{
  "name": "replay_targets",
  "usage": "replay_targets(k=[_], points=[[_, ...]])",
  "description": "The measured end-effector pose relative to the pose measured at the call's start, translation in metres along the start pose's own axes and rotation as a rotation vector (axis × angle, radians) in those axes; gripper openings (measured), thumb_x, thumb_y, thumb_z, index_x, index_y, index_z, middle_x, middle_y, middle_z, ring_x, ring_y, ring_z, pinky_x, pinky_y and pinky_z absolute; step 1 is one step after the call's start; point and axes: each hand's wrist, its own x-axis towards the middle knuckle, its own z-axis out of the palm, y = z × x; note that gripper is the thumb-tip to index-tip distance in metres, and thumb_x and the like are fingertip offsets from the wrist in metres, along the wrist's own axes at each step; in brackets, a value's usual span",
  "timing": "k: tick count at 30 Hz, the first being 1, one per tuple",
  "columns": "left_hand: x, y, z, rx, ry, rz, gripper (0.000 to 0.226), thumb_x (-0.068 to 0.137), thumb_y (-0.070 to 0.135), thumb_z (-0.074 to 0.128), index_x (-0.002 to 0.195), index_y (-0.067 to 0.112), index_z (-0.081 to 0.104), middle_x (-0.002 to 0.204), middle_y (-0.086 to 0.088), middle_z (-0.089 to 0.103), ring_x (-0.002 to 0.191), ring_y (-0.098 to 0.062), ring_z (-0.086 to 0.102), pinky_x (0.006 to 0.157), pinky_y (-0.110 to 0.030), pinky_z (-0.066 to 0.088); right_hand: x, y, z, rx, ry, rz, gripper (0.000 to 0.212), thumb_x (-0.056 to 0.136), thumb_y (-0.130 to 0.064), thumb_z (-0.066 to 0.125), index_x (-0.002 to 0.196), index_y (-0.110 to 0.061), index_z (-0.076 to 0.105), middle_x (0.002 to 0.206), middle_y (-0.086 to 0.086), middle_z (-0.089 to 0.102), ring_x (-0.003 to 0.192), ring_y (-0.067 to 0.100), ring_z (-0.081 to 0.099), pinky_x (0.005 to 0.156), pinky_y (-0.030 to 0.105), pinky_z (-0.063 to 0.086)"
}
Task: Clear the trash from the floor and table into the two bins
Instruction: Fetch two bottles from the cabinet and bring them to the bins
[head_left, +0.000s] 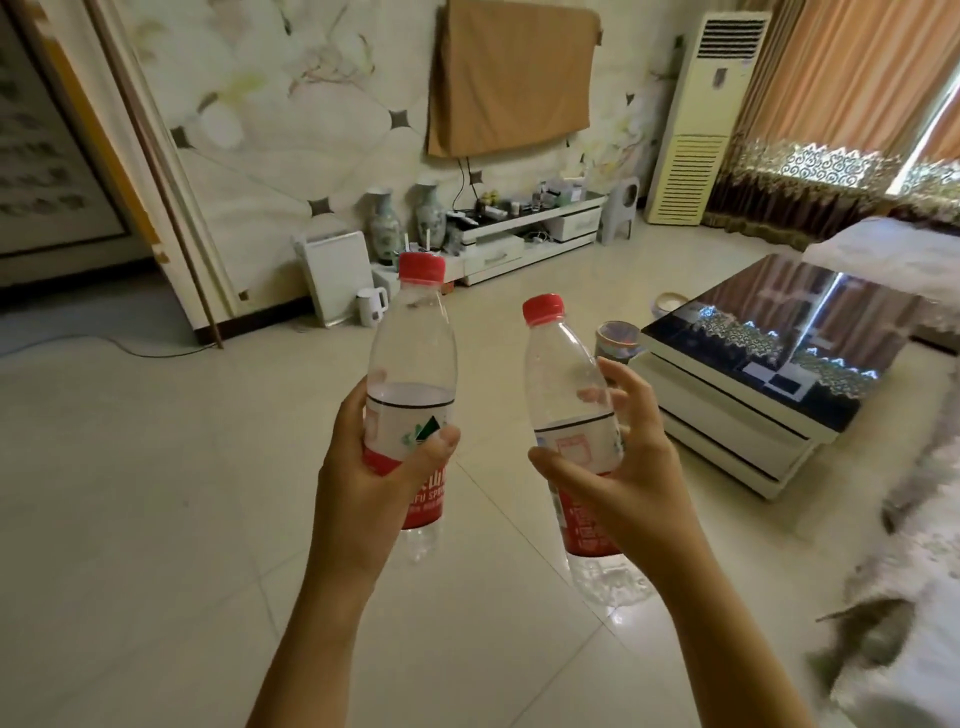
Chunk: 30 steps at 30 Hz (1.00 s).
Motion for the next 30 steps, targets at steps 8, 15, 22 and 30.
replay_targets(k=[8, 15, 22, 30], points=[[0.094, -0.025, 0.032, 0.028, 0.066, -0.007, 0.075, 0.067, 0.048, 0.078, 0.129, 0.049, 0.037, 0.113, 0.031, 0.051, 0.103, 0.000, 0.055, 0.073, -0.013, 0.047, 0.114, 0.043, 0.017, 0.051, -0.099, 0.009, 0.086, 0.065, -0.030, 0.083, 0.135, -0.040, 0.033, 0.126, -0.004, 0.051, 0.095, 0.015, 0.065, 0.073, 0.036, 0.060], [0.221, -0.066, 0.050, 0.071, 0.103, -0.020, 0.076, 0.065, 0.046, 0.070, 0.133, 0.047, 0.038, 0.111, 0.034, 0.050, 0.101, 0.004, 0.054, 0.068, -0.008, 0.048, 0.229, 0.090, 0.066, 0.076, -0.122, 0.048, 0.086, 0.065, -0.028, 0.083, 0.134, -0.042, 0.034, 0.125, -0.008, 0.051, 0.088, 0.013, 0.067, 0.073, 0.034, 0.060], [0.373, -0.082, 0.073, 0.033, 0.053, 0.010, 0.076, 0.065, 0.048, 0.072, 0.134, 0.044, 0.041, 0.110, 0.030, 0.055, 0.096, 0.017, 0.055, 0.073, -0.015, 0.048, 0.356, 0.108, 0.100, 0.054, -0.080, 0.032, 0.085, 0.064, -0.034, 0.081, 0.133, -0.045, 0.034, 0.120, -0.017, 0.053, 0.085, 0.010, 0.068, 0.072, 0.034, 0.060], [0.494, -0.112, 0.113, -0.020, -0.008, -0.039, 0.077, 0.065, 0.044, 0.074, 0.135, 0.040, 0.043, 0.116, 0.021, 0.059, 0.103, -0.001, 0.060, 0.076, -0.019, 0.052, 0.472, 0.157, 0.111, 0.041, -0.005, 0.082, 0.088, 0.066, -0.028, 0.081, 0.137, -0.039, 0.031, 0.121, -0.012, 0.052, 0.084, 0.002, 0.067, 0.063, 0.021, 0.057]])
